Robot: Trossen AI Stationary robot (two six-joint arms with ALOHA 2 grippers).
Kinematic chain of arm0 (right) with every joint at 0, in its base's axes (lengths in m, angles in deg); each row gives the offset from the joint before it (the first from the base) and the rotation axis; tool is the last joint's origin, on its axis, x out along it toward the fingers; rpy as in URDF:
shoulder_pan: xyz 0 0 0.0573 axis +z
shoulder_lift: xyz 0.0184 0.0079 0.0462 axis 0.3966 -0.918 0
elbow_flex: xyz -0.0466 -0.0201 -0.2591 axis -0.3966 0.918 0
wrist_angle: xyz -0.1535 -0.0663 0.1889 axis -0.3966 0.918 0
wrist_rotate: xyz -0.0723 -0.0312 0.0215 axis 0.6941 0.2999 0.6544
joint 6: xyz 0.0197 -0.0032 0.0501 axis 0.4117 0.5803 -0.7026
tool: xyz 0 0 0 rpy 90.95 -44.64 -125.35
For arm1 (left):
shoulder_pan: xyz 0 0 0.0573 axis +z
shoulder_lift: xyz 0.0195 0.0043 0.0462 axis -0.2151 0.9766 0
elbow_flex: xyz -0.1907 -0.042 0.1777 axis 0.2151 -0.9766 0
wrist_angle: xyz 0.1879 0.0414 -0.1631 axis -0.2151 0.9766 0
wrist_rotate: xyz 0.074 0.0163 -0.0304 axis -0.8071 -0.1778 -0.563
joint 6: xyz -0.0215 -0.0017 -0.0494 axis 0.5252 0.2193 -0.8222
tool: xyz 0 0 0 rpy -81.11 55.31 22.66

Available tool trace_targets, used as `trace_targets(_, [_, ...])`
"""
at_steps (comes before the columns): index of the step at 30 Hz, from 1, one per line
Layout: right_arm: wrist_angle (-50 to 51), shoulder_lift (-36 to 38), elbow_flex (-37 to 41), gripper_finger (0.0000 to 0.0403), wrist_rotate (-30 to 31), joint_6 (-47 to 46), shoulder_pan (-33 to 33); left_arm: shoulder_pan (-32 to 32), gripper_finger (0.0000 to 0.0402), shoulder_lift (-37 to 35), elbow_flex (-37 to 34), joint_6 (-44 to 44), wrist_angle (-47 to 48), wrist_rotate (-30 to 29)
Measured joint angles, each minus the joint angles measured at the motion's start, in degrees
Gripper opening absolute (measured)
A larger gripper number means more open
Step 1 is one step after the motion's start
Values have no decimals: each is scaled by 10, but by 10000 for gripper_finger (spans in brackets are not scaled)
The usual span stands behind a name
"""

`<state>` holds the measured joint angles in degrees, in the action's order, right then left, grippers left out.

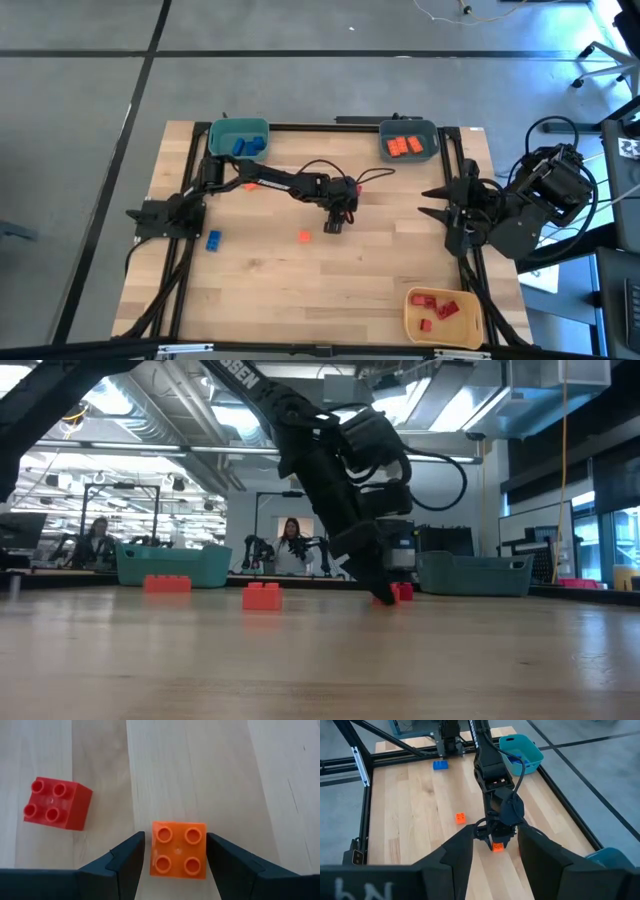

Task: Sort & place blocks by color
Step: Put the orange game piece into the blue bin

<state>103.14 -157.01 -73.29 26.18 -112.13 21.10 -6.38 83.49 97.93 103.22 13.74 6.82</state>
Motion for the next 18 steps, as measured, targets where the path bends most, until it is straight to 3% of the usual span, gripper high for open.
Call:
trace_targets(4, [0, 0, 0, 158, 0, 0, 0, 0, 194, 1, 0, -2, -2, -5])
trace_targets(10, [0, 0, 0, 158, -14, 2, 0, -1, 128, 2, -1, -45, -1, -13])
trace_targets(18, [0, 0, 0, 158, -15, 2, 0, 12, 128, 6, 32, -90, 26, 26])
